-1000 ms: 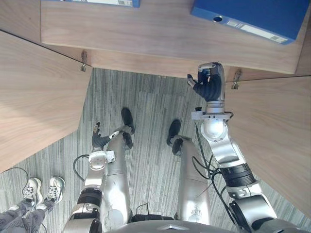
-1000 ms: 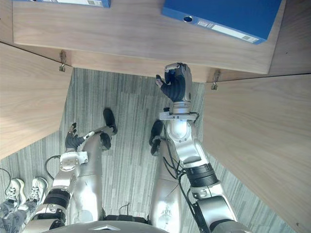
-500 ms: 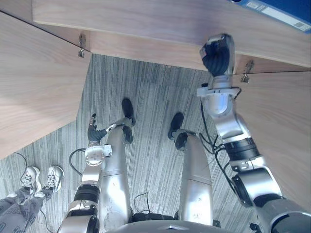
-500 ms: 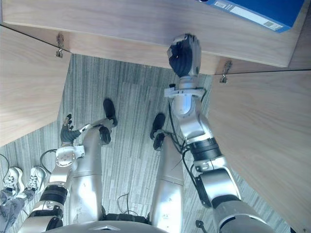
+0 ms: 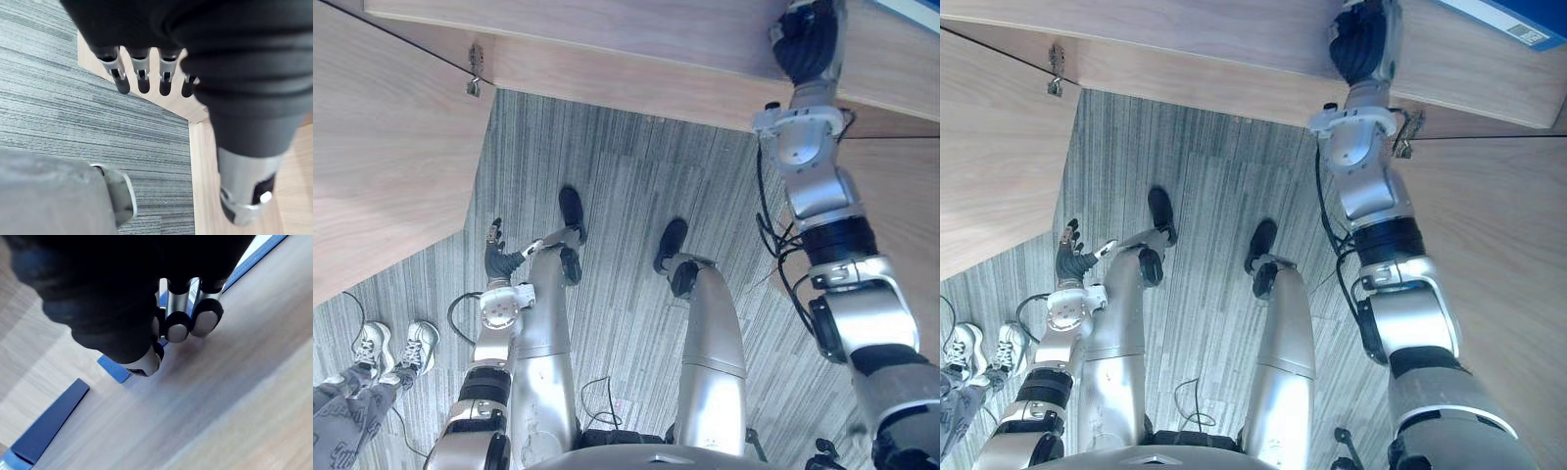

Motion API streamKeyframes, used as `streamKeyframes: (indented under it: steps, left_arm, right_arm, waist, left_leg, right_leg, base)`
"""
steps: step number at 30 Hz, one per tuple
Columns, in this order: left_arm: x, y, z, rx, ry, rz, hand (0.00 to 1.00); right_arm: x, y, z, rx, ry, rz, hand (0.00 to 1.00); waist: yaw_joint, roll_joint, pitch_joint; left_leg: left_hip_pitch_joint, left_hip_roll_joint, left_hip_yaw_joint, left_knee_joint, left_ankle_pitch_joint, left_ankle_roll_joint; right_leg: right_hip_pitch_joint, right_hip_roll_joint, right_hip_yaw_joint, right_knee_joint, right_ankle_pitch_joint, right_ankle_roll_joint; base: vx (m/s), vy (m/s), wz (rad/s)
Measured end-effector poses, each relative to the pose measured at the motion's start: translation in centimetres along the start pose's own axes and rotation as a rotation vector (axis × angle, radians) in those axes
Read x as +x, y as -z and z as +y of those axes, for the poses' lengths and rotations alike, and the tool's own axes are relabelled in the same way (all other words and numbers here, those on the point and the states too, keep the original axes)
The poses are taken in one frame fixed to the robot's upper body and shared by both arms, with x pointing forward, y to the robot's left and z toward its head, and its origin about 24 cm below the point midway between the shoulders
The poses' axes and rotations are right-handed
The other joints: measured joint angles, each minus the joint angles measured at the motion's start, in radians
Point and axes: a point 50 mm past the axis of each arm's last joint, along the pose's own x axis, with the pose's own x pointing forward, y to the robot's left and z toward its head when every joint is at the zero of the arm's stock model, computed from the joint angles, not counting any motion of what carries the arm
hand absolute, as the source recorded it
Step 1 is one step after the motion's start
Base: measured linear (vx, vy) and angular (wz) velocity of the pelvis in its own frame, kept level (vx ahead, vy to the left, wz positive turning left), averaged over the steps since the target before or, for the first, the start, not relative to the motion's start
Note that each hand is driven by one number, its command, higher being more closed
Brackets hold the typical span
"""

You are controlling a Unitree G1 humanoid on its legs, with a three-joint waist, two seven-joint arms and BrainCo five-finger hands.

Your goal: Walk over to the cabinet, pick up the folder, carry it to the office cabinet, place the folder inside the office cabinet, then close the office cabinet door

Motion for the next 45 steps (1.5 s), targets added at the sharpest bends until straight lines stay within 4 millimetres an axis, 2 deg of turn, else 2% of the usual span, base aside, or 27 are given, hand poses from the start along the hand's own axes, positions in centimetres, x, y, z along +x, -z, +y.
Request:
streamKeyframes:
  steps: [4,11,23,28,35,38,41,45]
  left_arm:
    - [0.0,0.0,0.0,0.006,0.007,-0.005,0.0]
    - [0.0,0.0,0.0,-0.021,0.005,0.001,0.0]
    - [0.0,0.1,-0.1,-0.05,-0.001,0.013,0.0]
    - [-0.2,0.2,-0.4,-0.065,-0.003,0.021,0.0]
    - [-0.3,0.5,-0.7,-0.065,0.0,0.056,0.0]
    - [-0.4,0.6,-0.9,-0.068,0.003,0.065,0.0]
    - [-0.7,0.9,-1.5,-0.079,0.014,0.083,0.0]
    - [-1.3,1.7,-1.7,-0.076,0.02,0.125,0.0]
  right_arm:
    - [1.5,0.5,-1.4,0.017,0.052,0.045,1.0]
    - [2.9,1.6,-3.7,0.096,0.148,0.139,1.0]
    - [3.9,2.1,-4.8,0.345,0.24,0.234,1.0]
    - [3.6,2.8,-5.6,0.533,0.362,0.302,1.0]
    - [-0.3,4.7,-3.6,0.761,0.443,0.42,1.0]
    - [-2.7,5.5,-2.3,0.852,0.474,0.493,1.0]
    - [-5.1,5.3,-1.2,0.893,0.469,0.509,1.0]
    - [-8.1,3.7,0.3,0.859,0.377,0.46,1.0]
  waist:
    - [-0.001,0.0,0.0]
    - [-0.006,0.001,-0.001]
    - [-0.005,0.003,-0.006]
    - [-0.003,0.003,-0.008]
    - [-0.003,0.002,-0.038]
    - [-0.004,0.002,-0.038]
    - [-0.004,0.001,-0.039]
    - [-0.009,0.001,-0.04]
  left_leg:
    - [-0.001,-0.002,0.0,-0.015,0.011,0.008]
    - [-0.01,-0.009,-0.012,-0.031,0.021,0.006]
    - [-0.017,-0.009,-0.003,-0.074,0.051,-0.001]
    - [-0.017,-0.007,0.005,-0.078,0.064,-0.001]
    - [-0.009,0.009,-0.003,-0.037,0.063,0.013]
    - [0.016,0.013,-0.005,-0.027,0.043,0.008]
    - [0.044,0.016,-0.004,-0.028,0.041,0.008]
    - [0.115,0.021,-0.001,-0.031,0.035,0.007]
  right_leg:
    - [0.0,-0.001,-0.005,-0.011,0.001,0.0]
    - [0.0,-0.005,-0.022,-0.023,0.002,-0.002]
    - [-0.02,-0.008,-0.032,-0.033,0.025,-0.014]
    - [-0.026,-0.007,-0.027,-0.032,0.031,-0.015]
    - [-0.007,0.004,-0.028,-0.018,0.03,-0.017]
    - [0.019,0.007,-0.025,-0.008,0.022,-0.022]
    - [0.046,0.011,-0.022,-0.012,0.018,-0.022]
    - [0.12,0.017,-0.021,-0.03,0.021,-0.021]
  base:
    - [0.0,-0.006,0.01]
    - [0.0,-0.01,0.03]
    - [-0.03,-0.019,0.03]
    - [-0.02,-0.014,-0.01]
    - [-0.04,-0.035,-0.05]
    - [-0.08,-0.043,-0.04]
    - [-0.05,-0.03,-0.03]
    - [-0.06,-0.042,-0.06]
